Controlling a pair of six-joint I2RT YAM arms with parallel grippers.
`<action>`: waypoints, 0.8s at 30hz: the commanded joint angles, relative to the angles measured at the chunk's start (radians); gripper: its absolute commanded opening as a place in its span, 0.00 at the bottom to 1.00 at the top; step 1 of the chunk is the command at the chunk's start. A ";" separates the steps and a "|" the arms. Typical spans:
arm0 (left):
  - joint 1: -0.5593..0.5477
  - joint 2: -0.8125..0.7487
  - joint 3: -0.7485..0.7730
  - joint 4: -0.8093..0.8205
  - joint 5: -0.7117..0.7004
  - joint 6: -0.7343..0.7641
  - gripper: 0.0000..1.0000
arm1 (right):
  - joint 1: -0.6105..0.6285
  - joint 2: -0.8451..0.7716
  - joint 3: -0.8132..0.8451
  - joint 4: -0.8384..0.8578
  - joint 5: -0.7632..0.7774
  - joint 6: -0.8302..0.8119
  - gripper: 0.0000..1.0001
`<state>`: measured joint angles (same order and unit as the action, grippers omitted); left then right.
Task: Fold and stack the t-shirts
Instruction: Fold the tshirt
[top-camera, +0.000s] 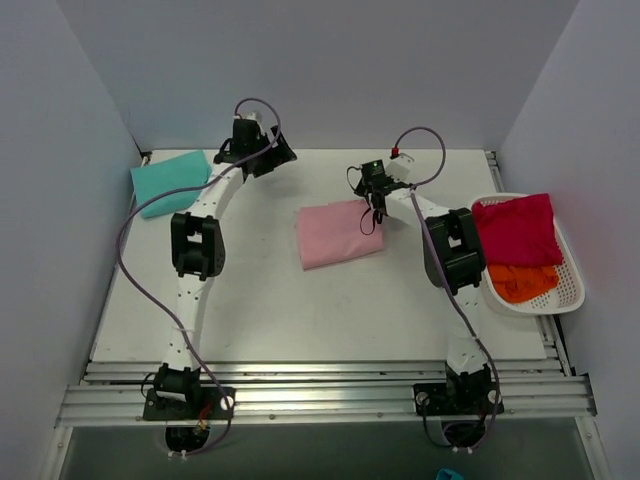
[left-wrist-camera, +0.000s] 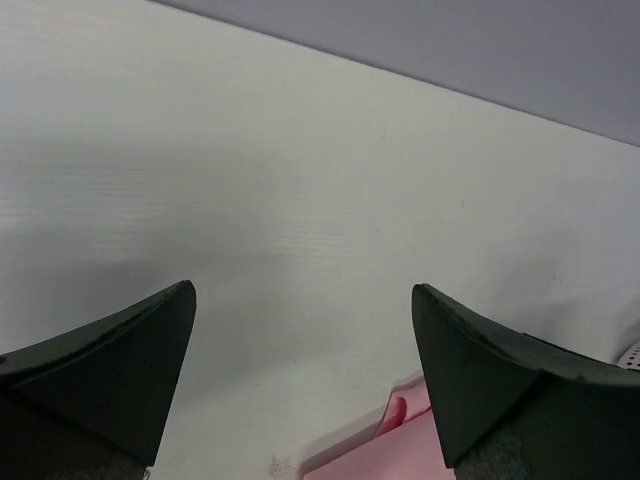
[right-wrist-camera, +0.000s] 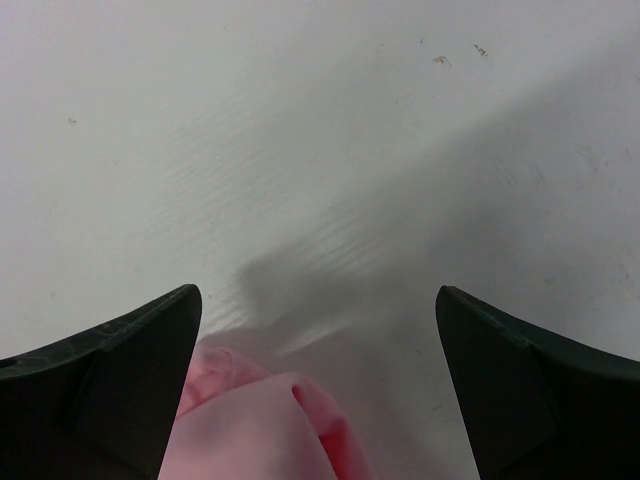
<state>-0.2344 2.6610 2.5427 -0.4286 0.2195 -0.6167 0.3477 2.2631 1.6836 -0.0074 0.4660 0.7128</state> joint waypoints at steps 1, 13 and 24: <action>-0.005 -0.238 -0.134 0.023 0.005 -0.008 0.98 | 0.025 -0.138 -0.065 0.095 -0.012 -0.062 1.00; -0.011 -0.745 -1.094 0.381 0.032 -0.023 0.96 | 0.050 -0.468 -0.424 0.132 0.059 -0.027 1.00; -0.062 -0.604 -1.296 0.639 0.132 -0.092 0.95 | 0.045 -0.743 -0.648 0.106 0.083 0.070 1.00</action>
<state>-0.2817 2.0335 1.2488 0.0978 0.3256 -0.6903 0.3992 1.5997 1.0729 0.1032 0.5098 0.7506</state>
